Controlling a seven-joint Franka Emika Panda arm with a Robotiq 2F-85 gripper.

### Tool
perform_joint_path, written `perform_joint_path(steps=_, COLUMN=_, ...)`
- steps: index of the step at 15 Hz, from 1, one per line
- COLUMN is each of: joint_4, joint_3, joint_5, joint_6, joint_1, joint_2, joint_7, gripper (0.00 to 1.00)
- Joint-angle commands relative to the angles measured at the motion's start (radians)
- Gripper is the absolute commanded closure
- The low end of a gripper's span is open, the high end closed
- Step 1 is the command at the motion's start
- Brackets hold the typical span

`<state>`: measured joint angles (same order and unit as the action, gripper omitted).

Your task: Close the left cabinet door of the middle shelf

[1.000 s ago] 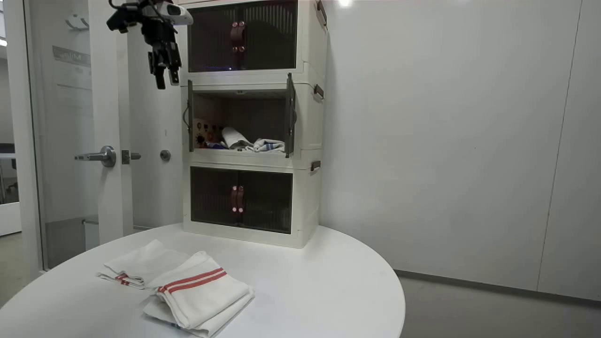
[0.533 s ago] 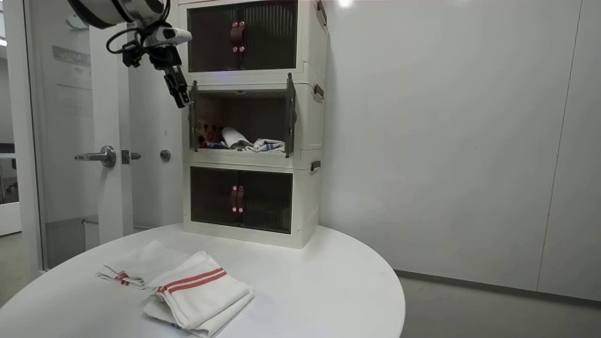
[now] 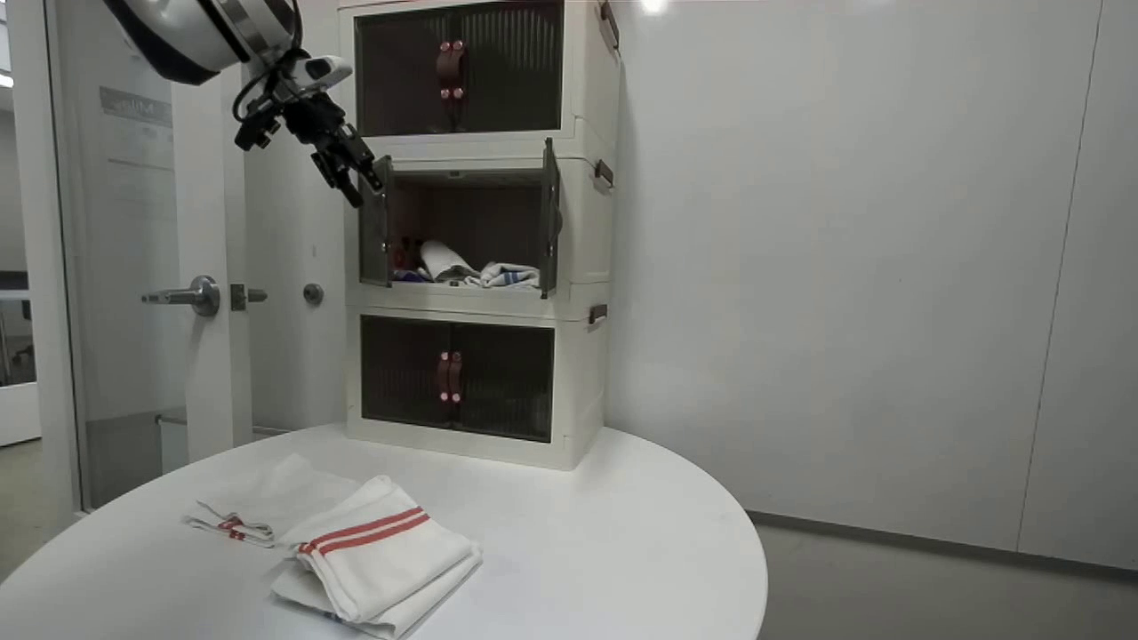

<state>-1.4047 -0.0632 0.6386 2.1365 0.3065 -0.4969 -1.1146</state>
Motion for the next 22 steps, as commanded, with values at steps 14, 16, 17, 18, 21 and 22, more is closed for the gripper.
perform_joint_path(steps=14, joint_4=-0.055, joint_3=-0.007, joint_5=0.007, joint_6=0.141, joint_1=-0.023, joint_2=-0.001, joint_7=0.158, gripper=0.00)
perform_joint_path(steps=16, joint_4=-0.058, joint_3=-0.005, joint_5=0.003, joint_6=0.141, joint_1=-0.023, joint_2=-0.001, joint_7=0.159, gripper=0.00)
perform_joint_path(steps=17, joint_4=-0.058, joint_3=-0.005, joint_5=0.003, joint_6=0.142, joint_1=-0.023, joint_2=-0.001, joint_7=0.159, gripper=0.00)
perform_joint_path(steps=18, joint_4=-0.059, joint_3=-0.005, joint_5=0.003, joint_6=0.142, joint_1=-0.023, joint_2=-0.001, joint_7=0.159, gripper=0.00)
perform_joint_path(steps=21, joint_4=-0.059, joint_3=-0.005, joint_5=0.003, joint_6=0.142, joint_1=-0.023, joint_2=-0.001, joint_7=0.159, gripper=0.00)
perform_joint_path(steps=22, joint_4=-0.059, joint_3=-0.005, joint_5=0.003, joint_6=0.142, joint_1=-0.023, joint_2=-0.001, joint_7=0.159, gripper=0.00)
